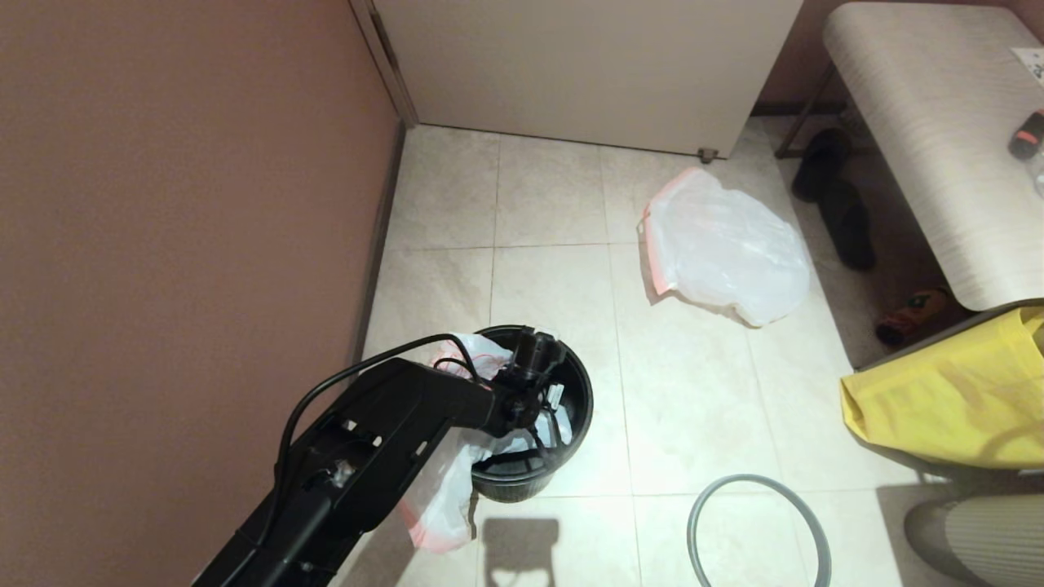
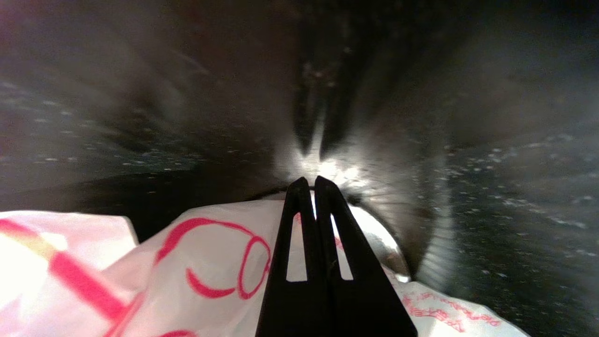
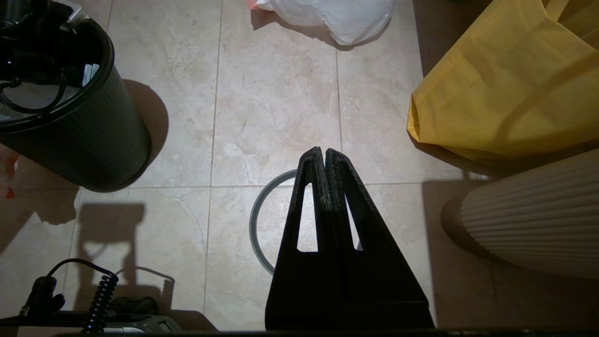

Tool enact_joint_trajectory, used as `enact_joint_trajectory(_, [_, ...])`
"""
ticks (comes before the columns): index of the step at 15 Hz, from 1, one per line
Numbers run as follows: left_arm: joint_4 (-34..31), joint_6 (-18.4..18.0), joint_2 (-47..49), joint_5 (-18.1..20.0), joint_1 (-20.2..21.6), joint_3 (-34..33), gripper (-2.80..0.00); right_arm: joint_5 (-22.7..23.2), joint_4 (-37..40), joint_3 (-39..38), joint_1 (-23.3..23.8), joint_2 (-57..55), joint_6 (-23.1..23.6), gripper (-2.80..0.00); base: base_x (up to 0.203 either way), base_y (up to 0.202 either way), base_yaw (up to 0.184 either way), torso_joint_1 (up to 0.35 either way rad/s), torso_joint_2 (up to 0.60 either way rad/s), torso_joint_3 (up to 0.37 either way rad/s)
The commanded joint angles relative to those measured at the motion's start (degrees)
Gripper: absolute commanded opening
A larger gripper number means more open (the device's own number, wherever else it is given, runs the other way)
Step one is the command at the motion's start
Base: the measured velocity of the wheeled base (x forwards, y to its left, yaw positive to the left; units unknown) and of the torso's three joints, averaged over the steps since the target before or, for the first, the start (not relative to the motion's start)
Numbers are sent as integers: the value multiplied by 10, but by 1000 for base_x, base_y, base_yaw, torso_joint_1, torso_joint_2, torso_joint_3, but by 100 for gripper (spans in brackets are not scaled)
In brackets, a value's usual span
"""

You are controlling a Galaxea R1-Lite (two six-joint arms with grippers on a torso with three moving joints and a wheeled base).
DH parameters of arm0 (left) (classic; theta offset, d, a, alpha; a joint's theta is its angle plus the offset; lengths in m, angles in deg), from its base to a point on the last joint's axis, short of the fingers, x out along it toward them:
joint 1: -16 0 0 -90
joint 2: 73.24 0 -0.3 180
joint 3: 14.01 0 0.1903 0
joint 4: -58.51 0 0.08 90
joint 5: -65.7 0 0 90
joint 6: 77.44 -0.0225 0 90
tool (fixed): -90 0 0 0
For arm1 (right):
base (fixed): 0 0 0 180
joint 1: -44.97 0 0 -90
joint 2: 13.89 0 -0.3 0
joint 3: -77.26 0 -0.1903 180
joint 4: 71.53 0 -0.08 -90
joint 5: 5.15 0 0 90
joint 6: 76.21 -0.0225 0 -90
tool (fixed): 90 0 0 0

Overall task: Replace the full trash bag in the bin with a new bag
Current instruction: Put the new garbage bag on the trash can

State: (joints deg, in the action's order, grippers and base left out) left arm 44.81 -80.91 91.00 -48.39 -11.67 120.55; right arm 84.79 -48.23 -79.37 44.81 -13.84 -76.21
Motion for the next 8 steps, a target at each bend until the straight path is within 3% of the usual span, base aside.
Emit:
enact_joint_trajectory(1, [-10,1,3,-13,1,-62,-280,0,0,0,0,0,0,-280,0,0,0,0,0,0])
enact_joint_trajectory(5, [121,0,-47,-24,-3,-237,-280,0,0,0,0,0,0,-280,0,0,0,11,17,-4])
enact_joint_trajectory(8, [269,-3,-90,-42,-8,-367,-280,0,0,0,0,0,0,-280,0,0,0,0,0,0])
